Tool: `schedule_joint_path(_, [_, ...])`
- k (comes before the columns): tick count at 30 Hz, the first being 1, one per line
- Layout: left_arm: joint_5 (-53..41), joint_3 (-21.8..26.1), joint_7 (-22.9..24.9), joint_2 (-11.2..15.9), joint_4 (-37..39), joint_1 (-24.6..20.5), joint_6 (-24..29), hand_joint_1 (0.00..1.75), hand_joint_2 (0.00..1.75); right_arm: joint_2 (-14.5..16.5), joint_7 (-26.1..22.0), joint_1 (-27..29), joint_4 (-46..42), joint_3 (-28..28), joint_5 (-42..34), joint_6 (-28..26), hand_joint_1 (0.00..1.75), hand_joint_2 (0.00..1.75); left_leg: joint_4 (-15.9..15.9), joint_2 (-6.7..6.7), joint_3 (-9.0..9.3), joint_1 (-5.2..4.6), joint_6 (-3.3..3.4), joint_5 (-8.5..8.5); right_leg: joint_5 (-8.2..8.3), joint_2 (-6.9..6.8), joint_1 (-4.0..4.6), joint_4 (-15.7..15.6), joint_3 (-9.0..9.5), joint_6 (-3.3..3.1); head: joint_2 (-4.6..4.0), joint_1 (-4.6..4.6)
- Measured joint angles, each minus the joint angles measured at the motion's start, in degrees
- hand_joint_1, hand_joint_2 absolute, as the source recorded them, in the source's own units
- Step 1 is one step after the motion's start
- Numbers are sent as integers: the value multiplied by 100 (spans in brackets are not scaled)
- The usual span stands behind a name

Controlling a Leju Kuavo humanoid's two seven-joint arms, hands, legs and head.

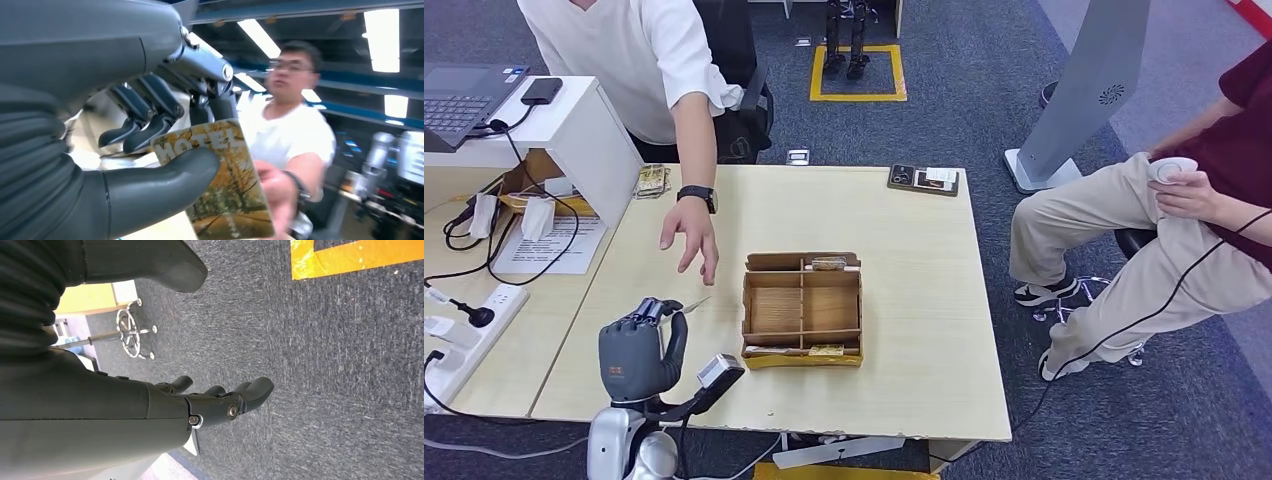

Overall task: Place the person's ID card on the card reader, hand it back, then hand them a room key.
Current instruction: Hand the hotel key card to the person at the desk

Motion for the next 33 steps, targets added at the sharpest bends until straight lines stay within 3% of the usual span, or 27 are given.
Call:
schedule_joint_path(4, [266, 198, -243, -52, -250, 19, -7, 175, 175, 5, 1, -2, 0, 0, 1, 3, 0, 175, -2, 2, -4, 4, -1, 1, -1, 3, 4, 1, -6, -1, 0, -3])
schedule_joint_path(11, [1728, 452, -969, -68, -639, -5, -10, 175, 175, 38, 16, -2, 0, 11, 61, -20, 0, 175, -2, 6, -6, 3, -2, 1, -1, 8, 3, 1, -11, -1, 1, -3])
schedule_joint_path(33, [718, 344, -211, -83, -857, -385, -23, 175, 175, 64, 51, -36, 0, 95, 210, -22, 0, 175, 1, 20, -11, 1, -1, 1, 2, 24, 1, 0, -24, -1, 0, -3])
